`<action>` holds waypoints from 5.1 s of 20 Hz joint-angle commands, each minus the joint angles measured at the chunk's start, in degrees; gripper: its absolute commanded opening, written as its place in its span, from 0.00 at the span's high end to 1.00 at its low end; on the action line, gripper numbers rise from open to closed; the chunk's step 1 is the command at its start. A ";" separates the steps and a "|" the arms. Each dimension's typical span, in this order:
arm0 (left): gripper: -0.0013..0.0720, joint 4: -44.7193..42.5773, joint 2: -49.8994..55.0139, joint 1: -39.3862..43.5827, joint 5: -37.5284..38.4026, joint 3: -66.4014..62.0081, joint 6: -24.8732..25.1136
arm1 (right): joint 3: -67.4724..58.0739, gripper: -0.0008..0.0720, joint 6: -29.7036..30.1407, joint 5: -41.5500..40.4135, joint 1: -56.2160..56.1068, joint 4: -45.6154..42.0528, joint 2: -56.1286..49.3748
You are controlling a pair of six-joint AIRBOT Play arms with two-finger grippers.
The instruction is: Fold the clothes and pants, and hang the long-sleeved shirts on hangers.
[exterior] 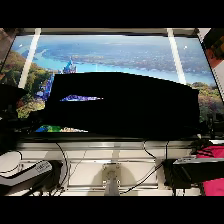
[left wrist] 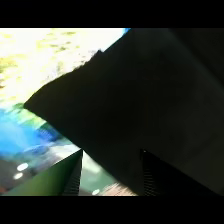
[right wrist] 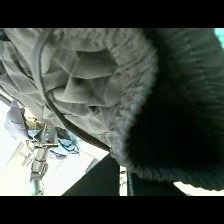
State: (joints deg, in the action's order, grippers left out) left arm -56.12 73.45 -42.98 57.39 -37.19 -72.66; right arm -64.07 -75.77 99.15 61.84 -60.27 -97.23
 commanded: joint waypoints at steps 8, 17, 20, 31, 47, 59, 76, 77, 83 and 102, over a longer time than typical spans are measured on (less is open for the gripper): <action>0.98 7.87 -2.60 0.81 -1.09 -0.85 5.55 | -1.36 0.97 5.44 2.27 0.09 12.04 1.95; 0.98 31.30 -27.96 5.33 -9.57 -1.09 10.58 | -13.29 0.97 3.10 1.99 3.13 31.89 10.03; 0.98 35.52 -22.99 16.33 -23.37 -2.58 10.58 | -14.49 0.97 0.26 -8.09 0.13 31.85 10.03; 0.97 44.52 20.63 38.36 -50.16 -32.00 10.54 | -14.58 0.97 -17.46 -56.33 -16.90 30.01 3.56; 0.98 37.20 15.54 54.69 -28.83 -42.62 22.10 | -28.52 0.97 -4.90 -18.32 -7.74 8.55 -2.95; 0.39 36.85 26.36 86.12 -48.74 -42.62 11.98 | -14.14 0.12 -2.21 -23.12 -5.64 17.79 -5.68; 0.98 52.22 47.65 89.07 -36.94 -62.82 0.00 | -15.93 0.97 -2.58 -40.37 -15.47 16.87 -5.99; 0.98 51.67 48.54 89.33 -36.50 -62.82 -1.64 | -17.57 0.97 -0.94 -37.94 -15.47 18.75 -5.99; 0.98 51.47 50.95 89.31 -34.14 -62.84 -6.47 | -32.70 0.97 1.05 -20.00 -21.90 25.57 -5.97; 0.97 1.22 18.91 54.97 -11.08 -62.86 -22.03 | -46.40 0.10 -7.50 -18.97 -85.46 -3.82 -12.15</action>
State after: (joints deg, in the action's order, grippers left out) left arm -51.09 95.20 16.14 39.62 -100.03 -93.10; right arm -108.36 -82.89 80.25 -17.52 -52.62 -108.55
